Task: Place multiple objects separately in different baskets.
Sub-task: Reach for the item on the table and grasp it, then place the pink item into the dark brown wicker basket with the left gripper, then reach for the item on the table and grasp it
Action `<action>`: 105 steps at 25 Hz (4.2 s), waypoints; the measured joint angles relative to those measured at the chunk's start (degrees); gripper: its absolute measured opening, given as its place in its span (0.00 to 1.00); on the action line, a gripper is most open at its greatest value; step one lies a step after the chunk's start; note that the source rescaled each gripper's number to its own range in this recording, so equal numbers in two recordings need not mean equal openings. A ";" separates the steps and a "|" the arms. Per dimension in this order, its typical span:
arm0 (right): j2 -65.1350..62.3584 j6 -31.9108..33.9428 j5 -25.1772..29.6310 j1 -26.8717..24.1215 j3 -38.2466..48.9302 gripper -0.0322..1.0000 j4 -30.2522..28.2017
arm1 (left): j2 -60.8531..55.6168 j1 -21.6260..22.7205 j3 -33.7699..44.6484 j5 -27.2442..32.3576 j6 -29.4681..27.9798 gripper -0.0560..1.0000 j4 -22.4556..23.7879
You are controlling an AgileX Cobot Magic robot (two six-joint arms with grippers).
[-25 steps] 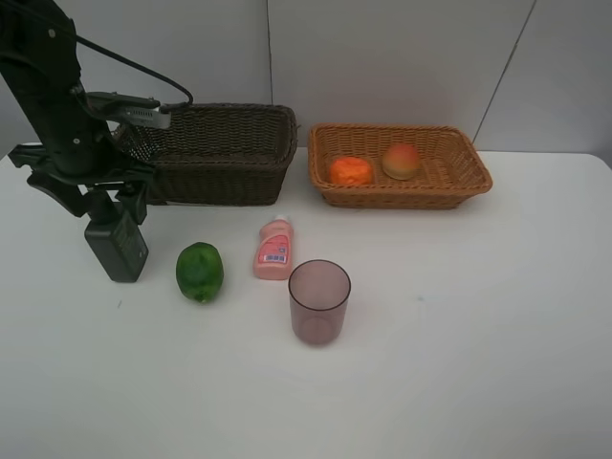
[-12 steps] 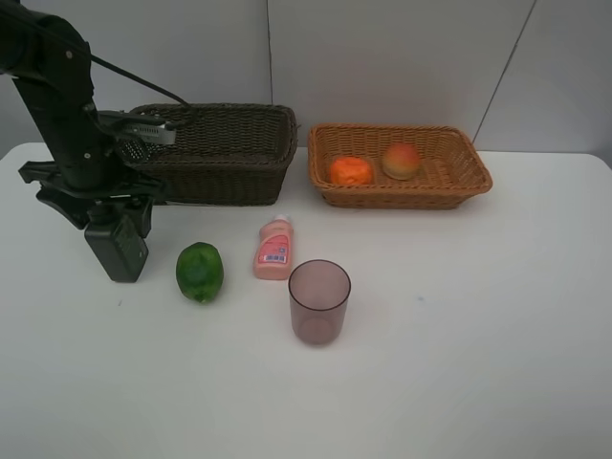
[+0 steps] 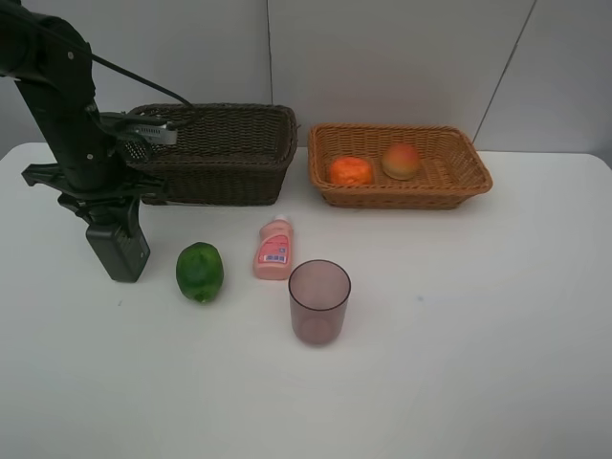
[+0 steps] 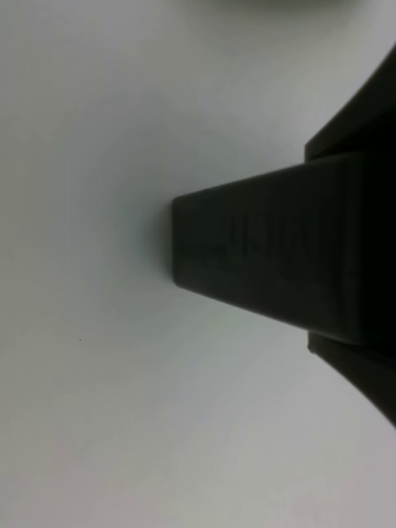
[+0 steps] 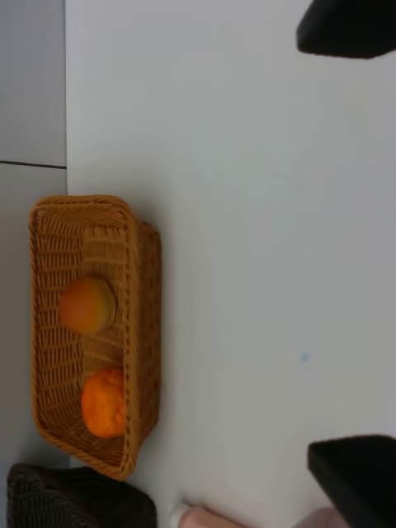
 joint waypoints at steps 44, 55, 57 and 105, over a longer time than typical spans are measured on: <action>0.00 0.11 0.00 0.00 0.00 0.97 0.00 | 0.28 -2.88 -30.88 0.38 -4.06 0.51 4.81; 0.00 0.11 0.00 0.00 0.00 0.97 0.00 | 12.23 -2.88 -30.88 -9.55 -4.06 0.51 5.07; 0.00 0.11 0.00 0.00 0.00 0.97 0.00 | 13.94 -2.88 -30.88 -9.71 -4.06 0.51 4.84; 0.00 0.11 -0.01 0.00 0.00 0.97 0.00 | -1.88 -12.27 -20.39 2.20 -1.88 1.00 0.72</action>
